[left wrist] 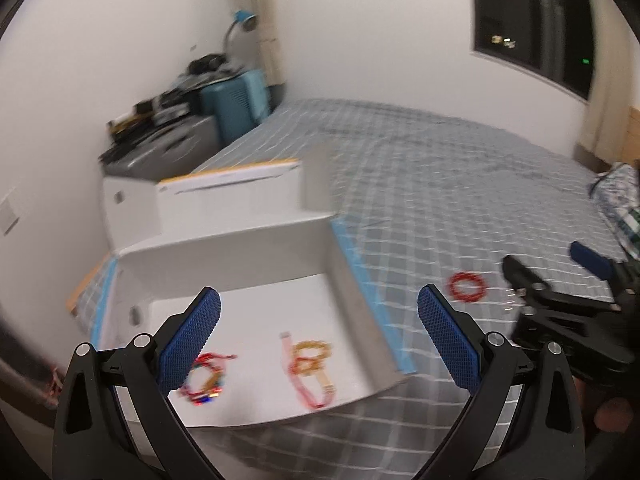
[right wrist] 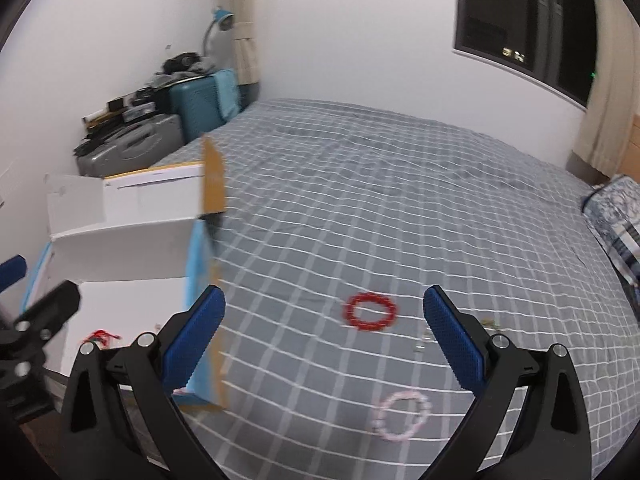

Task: Organize jewelry
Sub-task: 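Move both tools back over the remaining bracelets on the bed, then grasp pink-white bead bracelet with left tool while right tool grasps wooden bead bracelet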

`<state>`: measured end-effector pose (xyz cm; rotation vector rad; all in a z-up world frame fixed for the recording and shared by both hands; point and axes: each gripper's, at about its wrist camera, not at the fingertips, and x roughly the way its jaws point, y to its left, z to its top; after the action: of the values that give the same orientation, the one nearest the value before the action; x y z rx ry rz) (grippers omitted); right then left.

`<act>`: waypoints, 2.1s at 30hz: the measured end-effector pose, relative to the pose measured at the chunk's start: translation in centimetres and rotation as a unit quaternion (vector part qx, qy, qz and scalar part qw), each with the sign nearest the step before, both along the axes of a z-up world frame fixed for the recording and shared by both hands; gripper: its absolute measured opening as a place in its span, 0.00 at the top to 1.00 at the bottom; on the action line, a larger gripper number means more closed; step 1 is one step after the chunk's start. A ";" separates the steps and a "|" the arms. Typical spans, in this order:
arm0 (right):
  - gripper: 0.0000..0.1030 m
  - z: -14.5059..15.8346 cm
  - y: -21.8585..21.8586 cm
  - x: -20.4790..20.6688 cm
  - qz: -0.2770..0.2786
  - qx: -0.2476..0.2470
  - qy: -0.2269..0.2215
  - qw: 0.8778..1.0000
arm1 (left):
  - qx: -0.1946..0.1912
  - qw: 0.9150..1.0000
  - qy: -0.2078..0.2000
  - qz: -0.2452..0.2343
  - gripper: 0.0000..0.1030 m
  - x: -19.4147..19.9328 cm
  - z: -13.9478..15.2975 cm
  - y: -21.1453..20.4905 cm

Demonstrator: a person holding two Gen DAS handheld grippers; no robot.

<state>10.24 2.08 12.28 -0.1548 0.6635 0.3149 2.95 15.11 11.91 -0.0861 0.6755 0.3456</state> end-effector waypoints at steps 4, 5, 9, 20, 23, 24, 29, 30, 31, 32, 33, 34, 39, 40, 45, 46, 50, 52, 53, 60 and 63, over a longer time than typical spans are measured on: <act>0.07 -0.9 -4.2 1.8 -0.030 0.002 0.009 1.000 | 0.006 0.999 -0.003 -0.040 0.06 1.9 -0.5 -4.8; 0.07 -1.3 -5.5 2.4 -0.039 0.004 0.012 0.999 | 0.008 0.999 -0.001 -0.049 0.06 2.4 -0.9 -5.7; 0.07 -3.0 -9.6 4.4 -0.069 0.013 0.030 0.997 | 0.000 0.996 0.014 -0.086 0.06 5.1 -3.1 -9.8; 0.07 -9.2 -17.3 8.7 -0.120 0.021 0.078 0.989 | -0.014 0.988 0.064 -0.140 0.06 10.0 -10.9 -16.2; 0.07 -10.8 -18.3 9.5 -0.121 0.021 0.088 0.988 | -0.022 0.986 0.081 -0.146 0.06 11.0 -13.2 -17.1; 0.07 -11.4 -18.6 9.9 -0.121 0.022 0.092 0.988 | -0.022 0.985 0.087 -0.148 0.06 11.3 -14.0 -17.3; 0.07 -13.8 -18.9 11.7 -0.117 0.014 0.111 0.987 | -0.018 0.982 0.106 -0.156 0.06 12.6 -16.4 -17.7; 0.07 -14.3 -19.0 12.2 -0.116 0.010 0.115 0.987 | -0.020 0.981 0.108 -0.157 0.06 12.7 -16.9 -17.8; 0.07 -14.7 -19.1 12.6 -0.116 0.009 0.118 0.986 | -0.021 0.981 0.111 -0.159 0.06 12.8 -17.1 -17.8; 0.07 -15.1 -19.2 12.9 -0.117 0.008 0.122 0.986 | -0.021 0.980 0.115 -0.162 0.06 12.9 -17.6 -17.9; 0.07 -15.6 -19.4 13.4 -0.119 0.007 0.127 0.985 | -0.019 0.978 0.121 -0.167 0.06 13.1 -18.2 -18.1; 0.07 -16.1 -19.6 13.8 -0.121 0.007 0.132 0.984 | -0.018 0.978 0.124 -0.169 0.06 13.2 -18.4 -18.2; 0.07 -18.1 -20.1 15.3 -0.126 0.001 0.150 0.981 | -0.015 0.974 0.138 -0.180 0.06 13.5 -20.0 -18.7; 0.07 -18.3 -20.2 15.5 -0.127 0.001 0.153 0.980 | -0.017 0.973 0.142 -0.181 0.06 13.7 -20.4 -18.6; 0.07 -19.5 -20.6 16.3 -0.127 0.004 0.165 0.978 | -0.039 0.969 0.155 -0.186 0.07 14.0 -21.7 -18.3; 0.07 -19.7 -20.6 16.4 -0.127 0.003 0.166 0.978 | -0.046 0.968 0.160 -0.188 0.07 14.2 -22.0 -18.3; 0.08 -19.9 -20.5 16.6 -0.125 0.000 0.168 0.978 | -0.056 0.964 0.173 -0.194 0.19 14.3 -22.9 -18.3; 0.14 -19.9 -20.5 16.7 -0.122 -0.003 0.169 0.978 | -0.054 0.963 0.175 -0.196 0.26 14.2 -23.0 -18.4; 0.17 -20.1 -20.3 16.8 -0.122 -0.008 0.172 0.978 | -0.055 0.963 0.175 -0.198 0.33 14.2 -23.0 -18.3; 0.53 -20.6 -20.5 16.9 -0.130 -0.012 0.178 0.975 | -0.057 0.962 0.181 -0.196 0.63 13.9 -22.4 -18.0; 0.62 -20.6 -20.5 16.9 -0.128 -0.008 0.182 0.975 | -0.055 0.960 0.184 -0.201 0.80 13.8 -22.4 -18.1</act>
<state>27.12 -18.39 -8.33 -0.0256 1.0386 0.0883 16.71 -3.04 -10.50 0.0132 1.0600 -0.0734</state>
